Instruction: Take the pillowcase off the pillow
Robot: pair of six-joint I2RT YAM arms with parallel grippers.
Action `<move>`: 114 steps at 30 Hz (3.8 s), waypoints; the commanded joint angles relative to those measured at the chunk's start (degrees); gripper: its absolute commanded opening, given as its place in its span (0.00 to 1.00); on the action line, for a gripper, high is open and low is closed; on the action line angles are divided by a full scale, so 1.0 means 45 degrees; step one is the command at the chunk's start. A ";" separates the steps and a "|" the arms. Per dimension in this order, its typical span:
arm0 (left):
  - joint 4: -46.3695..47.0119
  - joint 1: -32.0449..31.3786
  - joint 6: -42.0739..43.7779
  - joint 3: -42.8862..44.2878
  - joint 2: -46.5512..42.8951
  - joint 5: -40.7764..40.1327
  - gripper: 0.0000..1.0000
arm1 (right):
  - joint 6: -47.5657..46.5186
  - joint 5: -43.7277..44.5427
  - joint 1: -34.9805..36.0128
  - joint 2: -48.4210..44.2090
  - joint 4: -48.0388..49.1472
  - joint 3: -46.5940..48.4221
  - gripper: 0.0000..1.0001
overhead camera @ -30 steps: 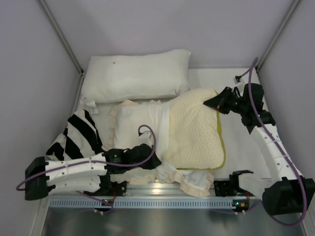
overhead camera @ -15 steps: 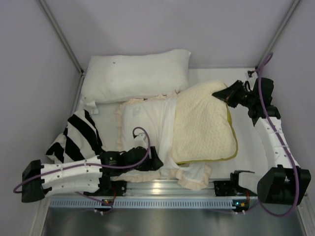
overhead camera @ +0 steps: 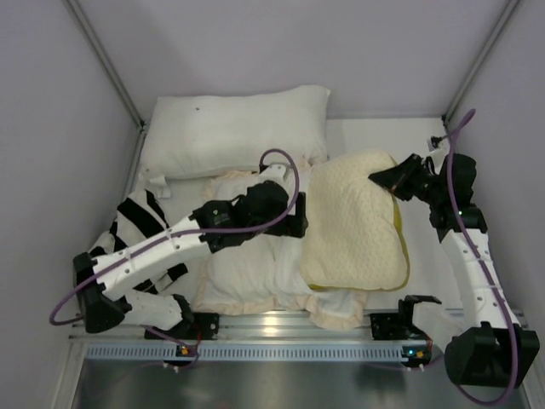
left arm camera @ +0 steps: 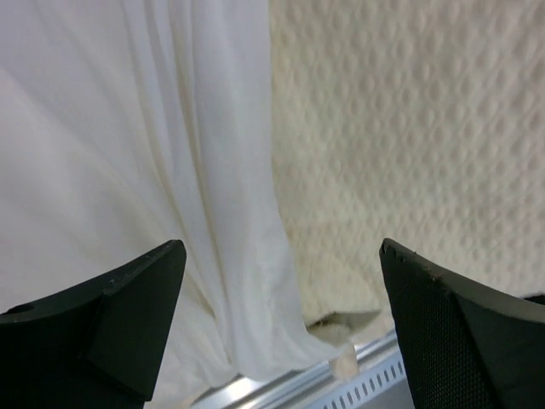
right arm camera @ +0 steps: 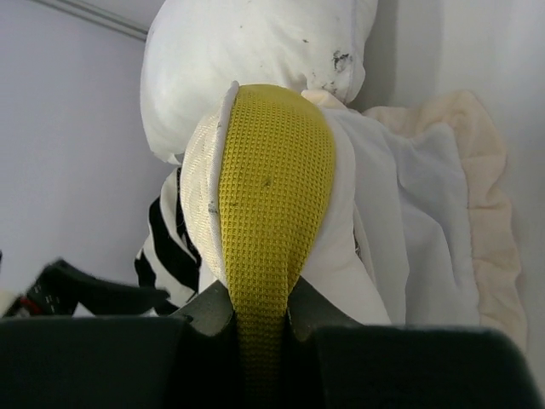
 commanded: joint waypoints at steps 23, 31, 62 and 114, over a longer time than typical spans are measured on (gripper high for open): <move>0.0136 0.5104 0.4065 0.5852 0.7129 0.2973 0.42 | 0.0072 0.0326 0.2591 -0.1830 -0.0260 0.0740 0.00; 0.0704 0.7055 0.3459 0.3451 0.6407 0.2936 0.00 | 0.0033 0.0482 0.2572 -0.2084 -0.0592 0.1365 0.00; 0.1466 0.7998 0.1624 -0.2957 -0.3589 0.8052 0.92 | 0.0033 0.2279 0.2435 -0.1010 -0.0807 0.3143 0.00; 0.0061 -0.0344 -0.4100 -0.8214 -0.8731 0.1744 0.00 | 0.0012 0.0954 -0.3658 0.0884 -0.0282 0.3711 0.00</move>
